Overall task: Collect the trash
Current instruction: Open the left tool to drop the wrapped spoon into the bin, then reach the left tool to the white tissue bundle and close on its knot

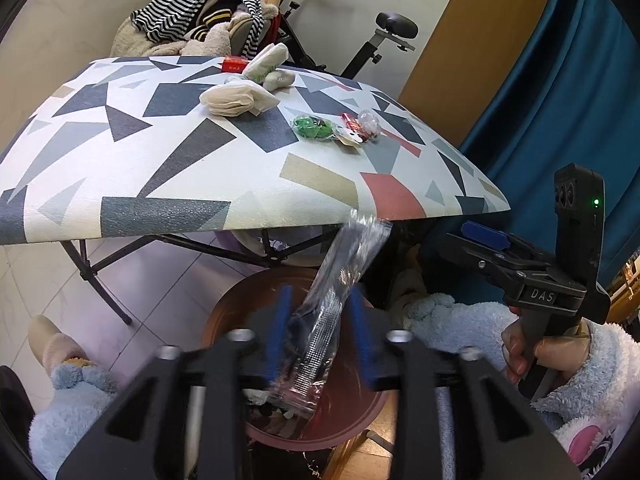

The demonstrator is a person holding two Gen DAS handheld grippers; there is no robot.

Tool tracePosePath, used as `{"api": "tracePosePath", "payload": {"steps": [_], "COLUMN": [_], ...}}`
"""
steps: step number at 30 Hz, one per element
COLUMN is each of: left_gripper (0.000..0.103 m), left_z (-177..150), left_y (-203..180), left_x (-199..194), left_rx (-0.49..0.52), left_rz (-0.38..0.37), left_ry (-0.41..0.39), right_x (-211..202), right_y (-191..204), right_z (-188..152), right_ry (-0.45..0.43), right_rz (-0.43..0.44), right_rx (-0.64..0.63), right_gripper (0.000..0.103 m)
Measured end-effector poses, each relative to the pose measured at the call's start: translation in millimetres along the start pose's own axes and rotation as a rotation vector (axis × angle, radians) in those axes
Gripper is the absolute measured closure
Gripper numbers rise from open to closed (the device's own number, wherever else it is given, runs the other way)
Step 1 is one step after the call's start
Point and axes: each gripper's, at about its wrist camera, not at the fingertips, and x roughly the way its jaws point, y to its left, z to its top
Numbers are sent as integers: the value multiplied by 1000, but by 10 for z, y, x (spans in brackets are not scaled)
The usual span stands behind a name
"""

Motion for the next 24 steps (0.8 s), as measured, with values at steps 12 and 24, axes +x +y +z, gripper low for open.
{"api": "tracePosePath", "payload": {"steps": [12,24], "left_gripper": [13,6], "left_z": [33,491], "left_y": [60,214], "left_x": [30,-260], "left_rx": [-5,13], "left_rz": [67,213], "left_ry": [-6,-135], "right_x": [-28,-60], "right_y": [28,-96], "right_z": [11,297], "right_ry": [-8,-9], "right_rz": [-39,-111], "right_rx": [-7,-4], "right_gripper": [6,6]}}
